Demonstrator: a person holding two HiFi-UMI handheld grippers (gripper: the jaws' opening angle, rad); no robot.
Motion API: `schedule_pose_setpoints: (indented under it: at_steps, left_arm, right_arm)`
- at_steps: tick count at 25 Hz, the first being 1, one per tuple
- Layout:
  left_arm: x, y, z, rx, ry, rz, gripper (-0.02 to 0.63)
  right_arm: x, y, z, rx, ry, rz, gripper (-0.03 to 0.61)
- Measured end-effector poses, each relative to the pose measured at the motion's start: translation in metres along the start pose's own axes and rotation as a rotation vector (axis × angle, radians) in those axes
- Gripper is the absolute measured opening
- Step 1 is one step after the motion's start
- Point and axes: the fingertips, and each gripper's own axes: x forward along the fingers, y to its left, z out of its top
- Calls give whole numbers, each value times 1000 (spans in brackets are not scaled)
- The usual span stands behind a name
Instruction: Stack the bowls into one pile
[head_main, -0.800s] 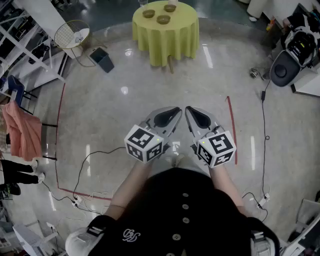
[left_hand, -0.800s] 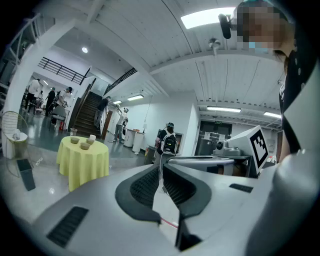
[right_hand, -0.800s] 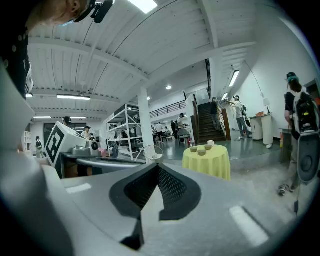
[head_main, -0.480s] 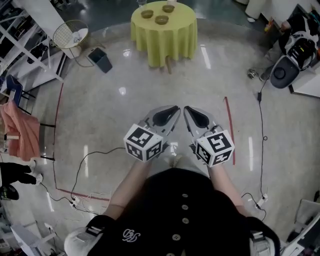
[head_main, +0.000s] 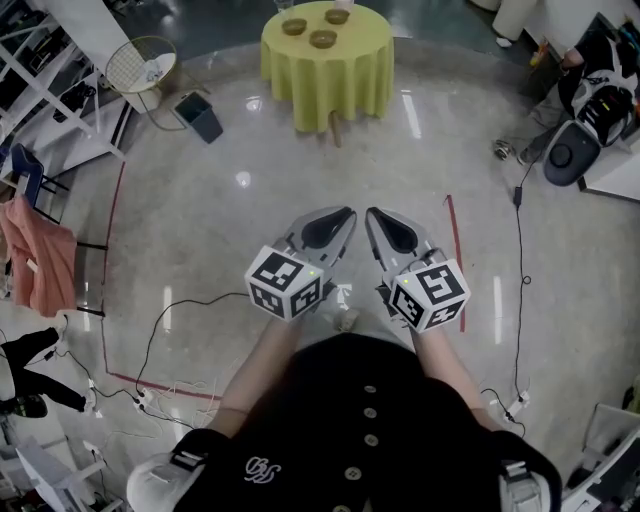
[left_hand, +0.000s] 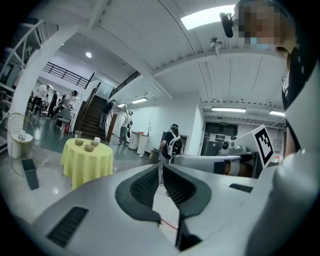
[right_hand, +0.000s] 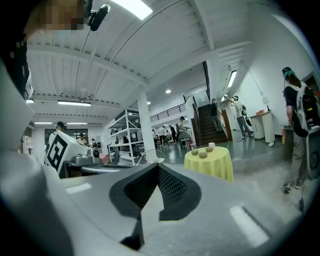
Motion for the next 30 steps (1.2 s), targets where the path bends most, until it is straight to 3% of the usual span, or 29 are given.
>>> schedule_pose_setpoints:
  at_steps: [11, 16, 30]
  left_arm:
    - [26, -9, -6, -35, 14, 8, 37]
    - [42, 8, -7, -51, 28, 8, 37]
    - [128, 132, 27, -64, 34, -1, 37]
  right_arm:
    - [-7, -26, -6, -1, 35, -19, 3]
    - [8, -44, -7, 11, 38, -31, 3]
    - [137, -129, 9, -7, 69, -46, 3]
